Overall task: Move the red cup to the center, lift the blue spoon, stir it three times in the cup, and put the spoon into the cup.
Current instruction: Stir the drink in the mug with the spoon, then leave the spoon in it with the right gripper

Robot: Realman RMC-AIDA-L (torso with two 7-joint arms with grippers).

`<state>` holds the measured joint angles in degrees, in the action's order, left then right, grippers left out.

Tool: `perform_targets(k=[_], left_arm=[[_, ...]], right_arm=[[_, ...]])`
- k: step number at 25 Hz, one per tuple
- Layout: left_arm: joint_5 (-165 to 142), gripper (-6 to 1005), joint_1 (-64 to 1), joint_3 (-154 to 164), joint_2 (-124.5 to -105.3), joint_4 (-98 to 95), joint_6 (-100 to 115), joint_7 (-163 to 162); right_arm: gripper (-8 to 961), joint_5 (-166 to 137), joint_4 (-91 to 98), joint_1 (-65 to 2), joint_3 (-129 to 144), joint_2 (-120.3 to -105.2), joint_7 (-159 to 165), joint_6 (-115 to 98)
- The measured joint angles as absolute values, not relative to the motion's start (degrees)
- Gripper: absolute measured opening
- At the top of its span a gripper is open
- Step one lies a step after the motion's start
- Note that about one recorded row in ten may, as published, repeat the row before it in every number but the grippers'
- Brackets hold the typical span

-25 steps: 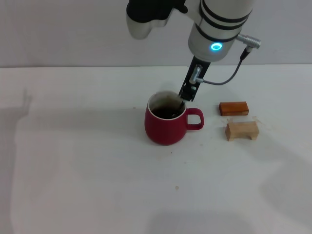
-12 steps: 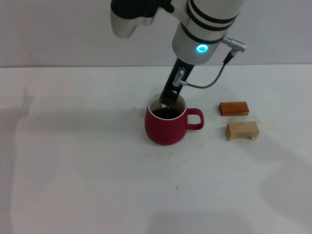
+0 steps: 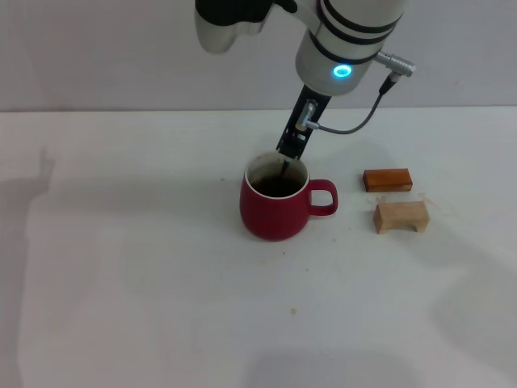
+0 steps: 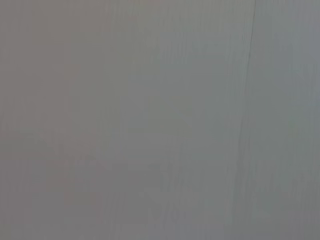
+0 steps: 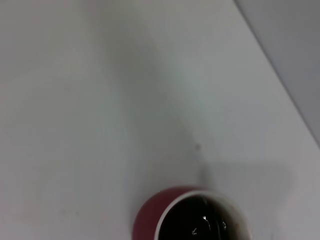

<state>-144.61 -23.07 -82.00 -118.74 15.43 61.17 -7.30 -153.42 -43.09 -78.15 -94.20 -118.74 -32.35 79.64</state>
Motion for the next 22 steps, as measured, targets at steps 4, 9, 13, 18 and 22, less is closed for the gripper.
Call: perform_targets(k=[4,9,13,18,22], left_arm=[[-144.6,842,-23.1,-82.0,-118.74,15.2,61.2,-7.3],[-144.4,842,-23.2,-82.0,-118.74,15.1,61.2,-7.4],[-144.4,842,-23.2,-82.0,-118.74,15.1,61.2,-7.4],[-144.4,842,-23.4,-82.0,-118.74,15.2,61.2,-7.4],[-144.4,842,-23.4,-82.0,-118.74,15.4,61.2,-7.4]], right_arm=[[160,-153.1,-43.2,-78.3,-93.9,-118.82,-32.7,82.5],[166,-150.1,-43.3,-78.5,-93.8,-118.97,-33.7,83.4],[171,-148.7,-43.4,-78.7,-93.8,-118.99,-34.1,82.3],[176,-148.9,-43.2,-78.9,-93.8,-119.00,-34.1,78.7],[181,-151.6,-42.7,-78.9,-93.8,-118.99,-33.3,76.6]])
